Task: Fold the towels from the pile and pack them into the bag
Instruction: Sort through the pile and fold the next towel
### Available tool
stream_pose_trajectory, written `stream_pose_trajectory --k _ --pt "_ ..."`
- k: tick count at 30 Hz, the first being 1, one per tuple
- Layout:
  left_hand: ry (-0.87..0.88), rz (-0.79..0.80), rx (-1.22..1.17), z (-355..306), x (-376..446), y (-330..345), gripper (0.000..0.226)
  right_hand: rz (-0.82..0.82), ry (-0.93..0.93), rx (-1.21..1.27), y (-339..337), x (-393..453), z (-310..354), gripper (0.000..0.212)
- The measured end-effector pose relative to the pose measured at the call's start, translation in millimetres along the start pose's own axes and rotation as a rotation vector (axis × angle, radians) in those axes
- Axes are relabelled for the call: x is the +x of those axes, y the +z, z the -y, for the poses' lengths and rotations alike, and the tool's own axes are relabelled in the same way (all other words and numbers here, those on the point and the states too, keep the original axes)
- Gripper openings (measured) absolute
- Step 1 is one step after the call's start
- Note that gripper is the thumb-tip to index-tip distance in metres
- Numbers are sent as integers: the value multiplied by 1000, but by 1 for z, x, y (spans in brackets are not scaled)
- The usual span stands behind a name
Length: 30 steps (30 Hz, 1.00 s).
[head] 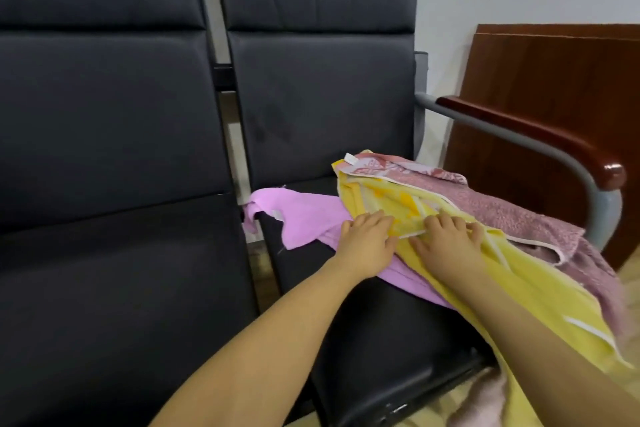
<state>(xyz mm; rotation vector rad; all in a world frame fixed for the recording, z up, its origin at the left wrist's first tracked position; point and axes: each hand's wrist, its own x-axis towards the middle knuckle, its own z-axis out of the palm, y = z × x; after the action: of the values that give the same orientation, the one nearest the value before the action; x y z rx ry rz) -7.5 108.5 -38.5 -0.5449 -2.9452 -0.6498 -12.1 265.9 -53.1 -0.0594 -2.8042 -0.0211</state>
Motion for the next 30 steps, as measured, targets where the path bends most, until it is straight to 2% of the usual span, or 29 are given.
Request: stream_pose_trajectory --k 3,5,7,12,15,18,19,22,26,28,30 --pt "-10 38 -12 -4 14 14 48 -34 -14 64 5 8 -1 22" --pt "-9 39 -33 -3 20 18 48 -115 -14 168 6 9 -1 18" --pt "2 11 -85 -1 22 16 45 -218 -91 326 6 5 -1 11" --pt "26 -73 -252 6 14 -2 32 -363 -248 597 -12 -6 4 15" --pt "-46 -131 -324 5 -4 -17 28 -342 -276 505 -26 -14 12 12" --pt "-195 -263 -419 12 -19 -45 33 -329 -281 272 -29 -26 15 29" --pt "-217 -306 -441 18 -25 -56 35 -326 -273 265 -30 -30 17 31" --pt "-205 -332 -336 31 -50 -87 31 -225 -264 449 -55 -48 45 29" --pt "-218 -473 -200 51 -102 -135 30 -286 -422 520 -92 -60 102 59" --pt "-230 -576 -145 72 -126 -161 30 -305 -509 521 -113 -67 136 61" --pt "-253 -660 -65 99 -148 -183 31 -327 -574 525 -131 -72 170 52"
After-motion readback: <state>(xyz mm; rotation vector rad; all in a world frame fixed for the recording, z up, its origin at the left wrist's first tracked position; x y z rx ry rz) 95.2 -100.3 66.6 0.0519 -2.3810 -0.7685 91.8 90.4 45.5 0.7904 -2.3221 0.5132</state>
